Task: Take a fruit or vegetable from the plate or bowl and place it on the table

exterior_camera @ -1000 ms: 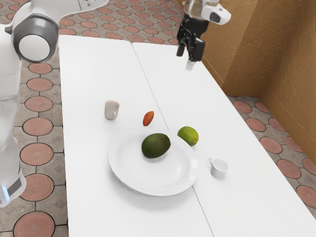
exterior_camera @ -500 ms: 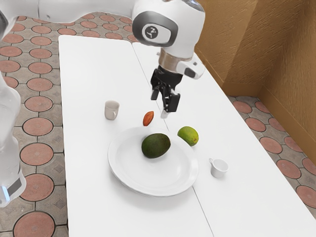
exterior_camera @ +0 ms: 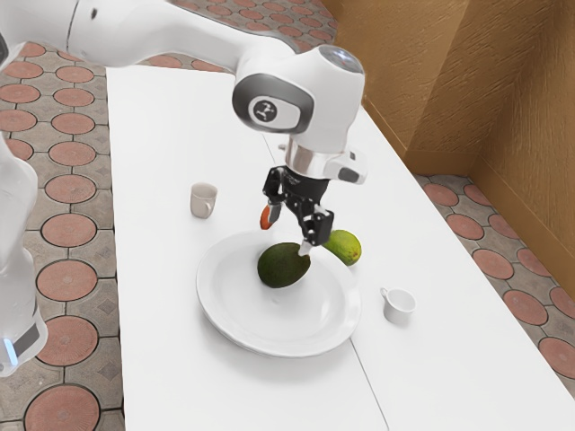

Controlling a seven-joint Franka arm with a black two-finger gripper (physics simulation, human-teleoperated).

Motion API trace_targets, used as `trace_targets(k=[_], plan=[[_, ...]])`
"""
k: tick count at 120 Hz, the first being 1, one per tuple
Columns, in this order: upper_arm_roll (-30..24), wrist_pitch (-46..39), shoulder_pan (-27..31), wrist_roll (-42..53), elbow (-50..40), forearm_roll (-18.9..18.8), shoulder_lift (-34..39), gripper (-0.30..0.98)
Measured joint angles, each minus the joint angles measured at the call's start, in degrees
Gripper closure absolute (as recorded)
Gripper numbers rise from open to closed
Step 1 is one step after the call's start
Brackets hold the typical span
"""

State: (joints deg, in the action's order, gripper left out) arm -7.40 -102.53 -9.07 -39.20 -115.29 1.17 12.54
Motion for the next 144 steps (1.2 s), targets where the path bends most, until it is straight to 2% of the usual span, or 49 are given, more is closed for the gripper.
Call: trace_targets(k=[56, 144], plan=[[0.28, -3.54, 0.01, -6.64, -4.03, 1.08, -1.94, 0.00], [2.12, -6.45, -0.27, -7.02, -3.47, 0.87, -6.00, -0.01]])
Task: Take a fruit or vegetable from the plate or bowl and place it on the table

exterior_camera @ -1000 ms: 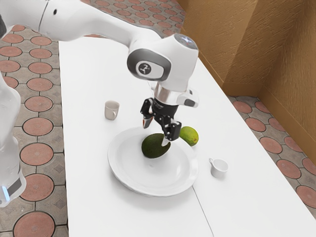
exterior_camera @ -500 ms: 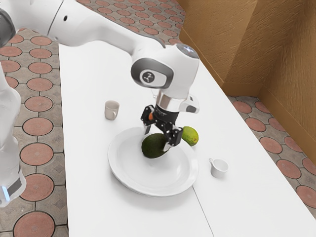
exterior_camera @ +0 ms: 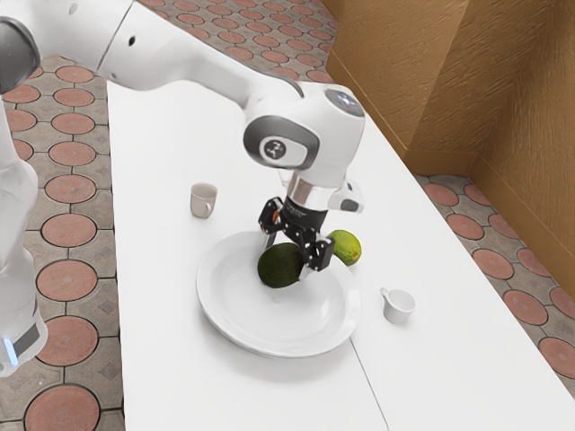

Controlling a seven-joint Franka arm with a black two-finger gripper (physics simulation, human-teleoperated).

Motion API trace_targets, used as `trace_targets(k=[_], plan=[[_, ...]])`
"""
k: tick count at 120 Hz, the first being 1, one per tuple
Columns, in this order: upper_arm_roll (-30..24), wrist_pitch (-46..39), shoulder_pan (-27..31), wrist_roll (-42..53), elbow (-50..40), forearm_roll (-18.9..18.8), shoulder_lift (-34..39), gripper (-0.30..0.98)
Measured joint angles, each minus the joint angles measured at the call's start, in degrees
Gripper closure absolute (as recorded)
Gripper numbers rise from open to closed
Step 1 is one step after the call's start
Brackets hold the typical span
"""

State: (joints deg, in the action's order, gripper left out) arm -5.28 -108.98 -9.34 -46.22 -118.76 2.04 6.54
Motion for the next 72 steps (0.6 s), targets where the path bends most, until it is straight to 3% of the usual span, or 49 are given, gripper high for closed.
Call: trace_targets(k=[61, 72], plan=[[0.98, -1.32, 0.10, 0.03, -0.08, -0.19, -1.20, 0.00], [1.00, -1.38, 0.12, -0.04, -0.10, -0.14, -1.20, 0.10]])
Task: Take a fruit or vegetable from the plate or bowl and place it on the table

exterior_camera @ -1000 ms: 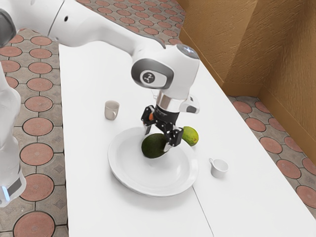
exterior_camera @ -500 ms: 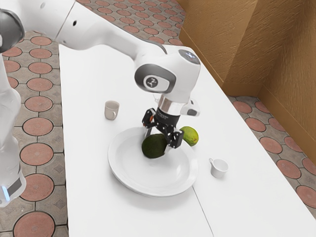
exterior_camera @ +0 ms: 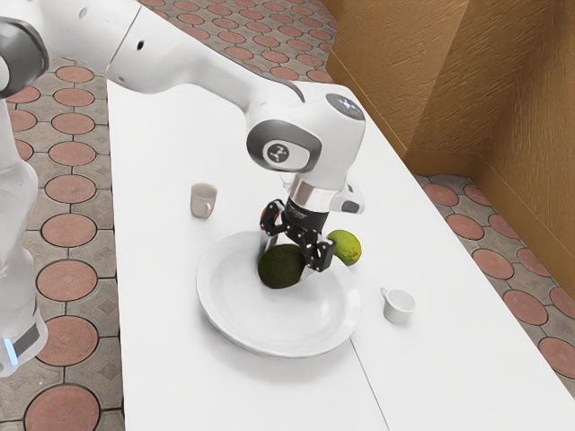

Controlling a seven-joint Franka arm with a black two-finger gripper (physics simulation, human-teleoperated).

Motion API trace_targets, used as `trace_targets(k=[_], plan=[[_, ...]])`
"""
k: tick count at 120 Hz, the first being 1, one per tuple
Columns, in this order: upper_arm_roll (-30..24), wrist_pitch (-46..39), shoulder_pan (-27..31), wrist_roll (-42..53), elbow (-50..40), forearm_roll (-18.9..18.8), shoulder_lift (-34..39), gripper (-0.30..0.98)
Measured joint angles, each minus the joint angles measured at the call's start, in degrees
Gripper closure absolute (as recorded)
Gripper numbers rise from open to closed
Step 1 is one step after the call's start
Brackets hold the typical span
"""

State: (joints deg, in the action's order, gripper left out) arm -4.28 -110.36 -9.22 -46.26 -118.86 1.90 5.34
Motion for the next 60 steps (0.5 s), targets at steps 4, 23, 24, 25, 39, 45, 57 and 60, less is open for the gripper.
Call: trace_targets(k=[4, 23, 24, 25, 39, 45, 57, 60], plan=[[0.00, -0.01, 0.01, -0.04, -0.03, -0.01, 0.00, 0.15], [0.05, 0.07, 0.00, -0.33, -0.05, -0.34, -0.04, 0.28], [0.04, 0.08, 0.01, -0.35, -0.05, -0.35, -0.05, 0.29], [0.04, 0.09, 0.01, -0.37, -0.05, -0.37, -0.05, 0.29], [0.07, 0.30, -0.03, -0.66, 0.00, -0.56, -0.03, 0.31], [0.05, 0.43, -0.07, -0.79, 0.29, -0.62, 0.04, 0.37], [0.02, 2.11, -0.86, -1.17, 5.87, -0.95, 0.21, 0.51], [-0.02, 2.68, -1.18, -1.26, 7.20, -1.03, 0.24, 0.50]])
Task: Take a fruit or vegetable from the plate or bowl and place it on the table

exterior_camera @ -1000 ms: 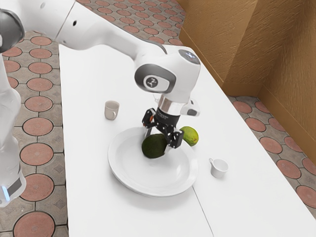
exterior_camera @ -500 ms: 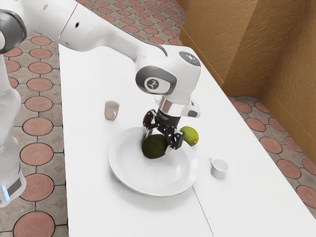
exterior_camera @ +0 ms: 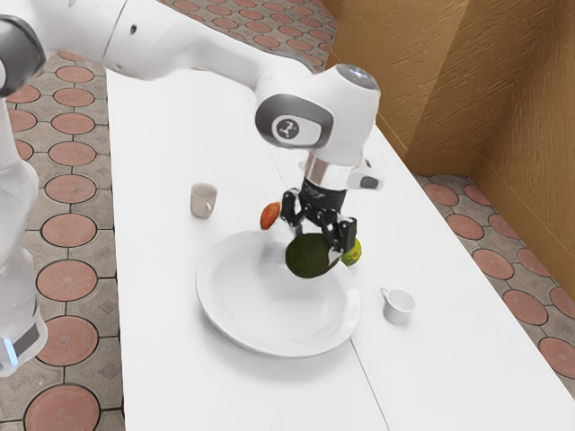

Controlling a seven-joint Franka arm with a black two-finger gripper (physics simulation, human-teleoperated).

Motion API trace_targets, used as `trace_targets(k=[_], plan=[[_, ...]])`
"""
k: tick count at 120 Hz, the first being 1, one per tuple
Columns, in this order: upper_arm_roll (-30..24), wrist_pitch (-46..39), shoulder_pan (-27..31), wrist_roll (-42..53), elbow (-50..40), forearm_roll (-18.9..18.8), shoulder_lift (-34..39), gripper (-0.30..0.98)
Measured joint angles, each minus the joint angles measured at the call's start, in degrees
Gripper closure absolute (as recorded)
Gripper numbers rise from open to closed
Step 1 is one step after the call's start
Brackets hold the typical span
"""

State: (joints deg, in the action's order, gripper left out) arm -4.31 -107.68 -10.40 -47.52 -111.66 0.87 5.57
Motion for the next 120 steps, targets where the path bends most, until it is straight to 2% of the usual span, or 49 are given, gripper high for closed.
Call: trace_targets(k=[19, 40, 50, 64, 73, 85, 106, 120], plan=[[-1.80, 2.34, -1.87, -0.44, 4.10, -0.06, -0.30, 0.46], [-3.55, 3.51, -16.26, -1.34, 15.45, -0.41, -9.07, 0.48], [-5.53, 4.12, -20.61, -1.73, 24.06, -0.57, -16.09, 0.47], [-7.62, 4.55, -21.23, -2.14, 28.89, -0.65, -20.20, 0.45], [-9.38, 4.43, -21.16, -2.28, 29.36, -1.97, -20.60, 0.29], [-9.94, 4.15, -21.17, -2.33, 29.46, -2.81, -20.93, 0.18], [-10.02, 3.98, -21.14, -2.36, 29.46, -3.41, -21.16, 0.10], [-10.11, 4.49, -21.13, -2.37, 29.46, -5.11, -21.17, 0.08]])
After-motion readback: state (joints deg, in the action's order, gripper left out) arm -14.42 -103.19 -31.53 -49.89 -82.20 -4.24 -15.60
